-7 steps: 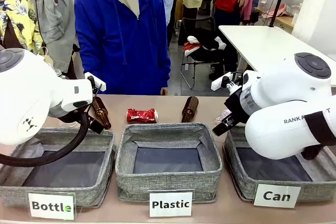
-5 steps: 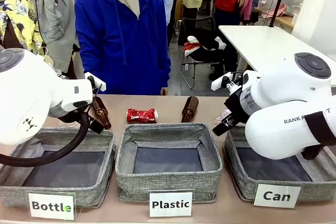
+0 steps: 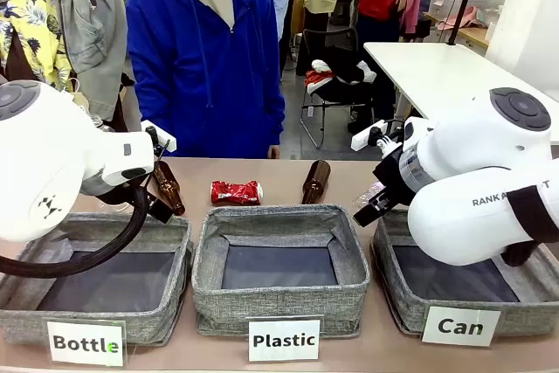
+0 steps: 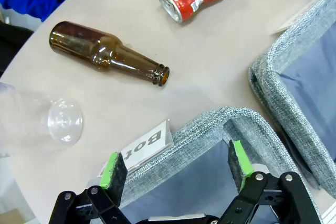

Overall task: Sort the can waste into the basket.
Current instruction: Pick up the can waste from the table and place it in the right Fabric basket.

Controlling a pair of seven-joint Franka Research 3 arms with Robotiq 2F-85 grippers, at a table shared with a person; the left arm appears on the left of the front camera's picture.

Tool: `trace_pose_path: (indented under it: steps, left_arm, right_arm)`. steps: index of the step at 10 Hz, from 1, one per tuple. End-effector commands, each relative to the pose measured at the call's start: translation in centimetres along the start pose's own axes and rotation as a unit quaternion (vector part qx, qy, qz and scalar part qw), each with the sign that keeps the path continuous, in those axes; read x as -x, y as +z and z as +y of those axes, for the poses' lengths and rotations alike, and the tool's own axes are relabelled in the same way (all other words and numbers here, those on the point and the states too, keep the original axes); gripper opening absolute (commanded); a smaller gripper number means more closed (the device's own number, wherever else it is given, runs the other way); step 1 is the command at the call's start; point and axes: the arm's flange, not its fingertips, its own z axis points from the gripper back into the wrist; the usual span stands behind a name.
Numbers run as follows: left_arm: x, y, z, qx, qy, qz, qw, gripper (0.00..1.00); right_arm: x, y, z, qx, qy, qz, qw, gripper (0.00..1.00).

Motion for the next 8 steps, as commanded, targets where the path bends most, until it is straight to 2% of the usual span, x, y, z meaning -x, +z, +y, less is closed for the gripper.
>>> trace_pose_path:
  steps: [1,8]
  left_arm:
    - [0.0,0.01,0.0,0.0,0.0,0.0,1.0,1.0]
    - [0.0,0.01,0.0,0.0,0.0,0.0,1.0,1.0]
  right_arm:
    - [0.0,0.0,0.0,0.0,0.0,0.0,1.0,1.0]
    - [0.0,0.0,0.0,0.0,0.0,0.0,1.0,1.0]
